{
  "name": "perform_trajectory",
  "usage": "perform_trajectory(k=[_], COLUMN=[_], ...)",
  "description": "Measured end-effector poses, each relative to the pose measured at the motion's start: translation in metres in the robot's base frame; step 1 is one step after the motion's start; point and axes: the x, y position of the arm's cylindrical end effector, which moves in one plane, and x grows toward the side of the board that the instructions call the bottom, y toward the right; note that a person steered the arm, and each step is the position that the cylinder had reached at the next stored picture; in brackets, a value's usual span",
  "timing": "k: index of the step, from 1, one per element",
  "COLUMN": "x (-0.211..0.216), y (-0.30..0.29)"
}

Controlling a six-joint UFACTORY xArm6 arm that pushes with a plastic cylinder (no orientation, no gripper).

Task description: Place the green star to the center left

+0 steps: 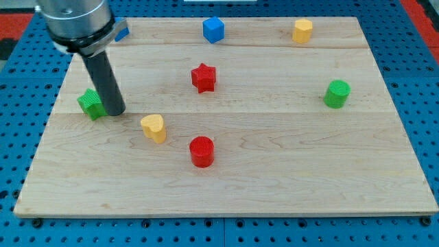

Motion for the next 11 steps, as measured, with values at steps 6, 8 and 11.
perform_trajectory(k=[6,8,11], x=[-0.021,-0.006,-0.010], y=[-0.044,-0.006,0.002])
